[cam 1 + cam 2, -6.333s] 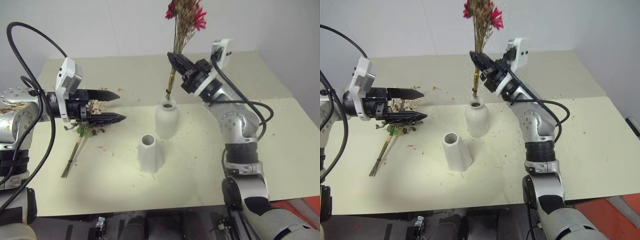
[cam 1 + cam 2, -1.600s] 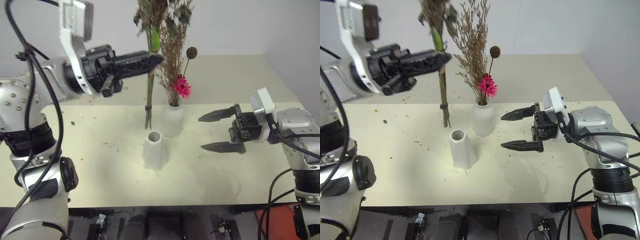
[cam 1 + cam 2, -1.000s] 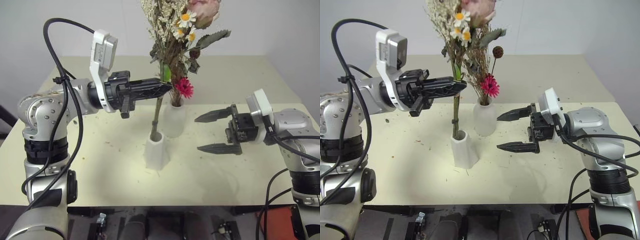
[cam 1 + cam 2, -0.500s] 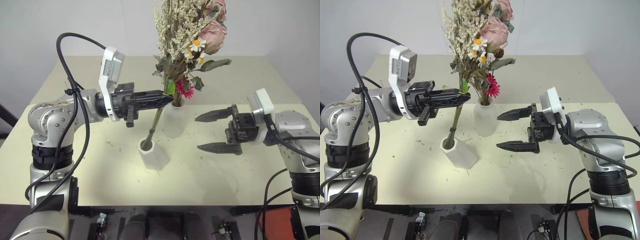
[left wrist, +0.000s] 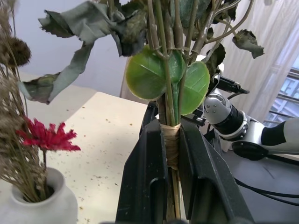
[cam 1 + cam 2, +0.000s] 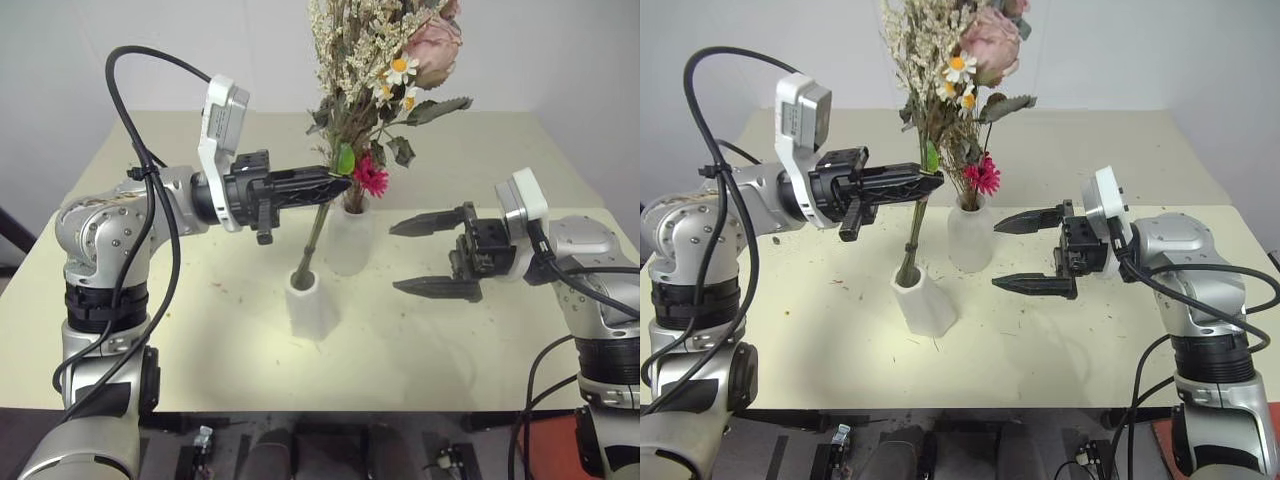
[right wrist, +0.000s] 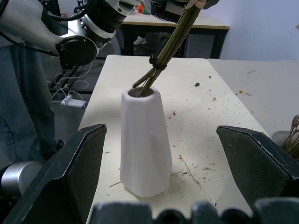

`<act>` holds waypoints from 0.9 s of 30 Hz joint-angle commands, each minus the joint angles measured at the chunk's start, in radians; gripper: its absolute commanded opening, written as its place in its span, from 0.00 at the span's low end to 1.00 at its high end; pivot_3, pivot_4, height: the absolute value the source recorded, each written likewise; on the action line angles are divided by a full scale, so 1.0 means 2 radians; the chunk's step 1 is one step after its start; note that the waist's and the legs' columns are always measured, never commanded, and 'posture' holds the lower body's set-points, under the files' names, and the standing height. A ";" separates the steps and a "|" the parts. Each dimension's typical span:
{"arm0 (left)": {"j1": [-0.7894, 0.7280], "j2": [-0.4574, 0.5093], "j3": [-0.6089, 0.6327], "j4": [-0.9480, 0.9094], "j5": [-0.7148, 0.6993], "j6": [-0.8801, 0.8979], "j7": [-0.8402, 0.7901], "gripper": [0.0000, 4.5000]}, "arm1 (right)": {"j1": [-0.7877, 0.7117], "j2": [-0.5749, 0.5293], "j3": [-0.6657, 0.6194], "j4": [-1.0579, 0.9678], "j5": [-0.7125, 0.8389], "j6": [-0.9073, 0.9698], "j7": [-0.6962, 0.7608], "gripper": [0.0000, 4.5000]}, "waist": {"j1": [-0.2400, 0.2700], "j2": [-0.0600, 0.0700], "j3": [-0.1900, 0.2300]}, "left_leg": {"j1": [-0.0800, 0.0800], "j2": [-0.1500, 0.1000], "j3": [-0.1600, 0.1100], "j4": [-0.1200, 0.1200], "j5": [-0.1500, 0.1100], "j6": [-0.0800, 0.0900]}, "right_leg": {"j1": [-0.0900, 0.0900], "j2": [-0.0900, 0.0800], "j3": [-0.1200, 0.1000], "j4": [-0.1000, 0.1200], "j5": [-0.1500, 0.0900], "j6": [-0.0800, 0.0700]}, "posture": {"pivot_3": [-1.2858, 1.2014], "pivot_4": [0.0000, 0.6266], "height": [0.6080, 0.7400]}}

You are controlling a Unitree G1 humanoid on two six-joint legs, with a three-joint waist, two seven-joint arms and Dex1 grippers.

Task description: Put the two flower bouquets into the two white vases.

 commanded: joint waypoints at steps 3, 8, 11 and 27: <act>-0.029 -0.006 0.016 0.010 -0.009 -0.009 0.006 0.02 | -0.024 0.008 -0.004 0.001 0.004 -0.011 0.001 1.00 | 0.000 0.000 0.000 | 0.000 0.000 0.000 0.000 0.000 0.000 | 0.000 0.000 0.000 0.000 0.000 0.000 | 0.52 0.24 1.00; -0.035 -0.004 0.016 0.014 -0.006 -0.012 0.005 0.02 | -0.026 0.011 -0.005 0.003 0.004 -0.008 0.003 1.00 | 0.000 0.000 0.000 | 0.000 0.000 0.000 0.000 0.000 0.000 | 0.000 0.000 0.000 0.000 0.000 0.000 | 0.52 0.24 1.00; -0.046 -0.005 0.021 0.015 -0.010 -0.012 0.007 0.02 | -0.025 0.011 -0.008 0.004 0.008 -0.004 0.002 1.00 | 0.000 0.000 0.000 | 0.000 0.000 0.000 0.000 0.000 0.000 | 0.000 0.000 0.000 0.000 0.000 0.000 | 0.52 0.24 1.00; -0.038 -0.023 0.015 0.001 -0.004 -0.024 0.006 0.02 | -0.026 0.007 -0.011 0.005 0.007 -0.002 -0.003 1.00 | 0.000 0.000 0.000 | -0.001 0.000 0.000 0.000 0.000 0.000 | 0.000 0.000 0.000 0.000 0.000 0.000 | 0.52 0.24 1.00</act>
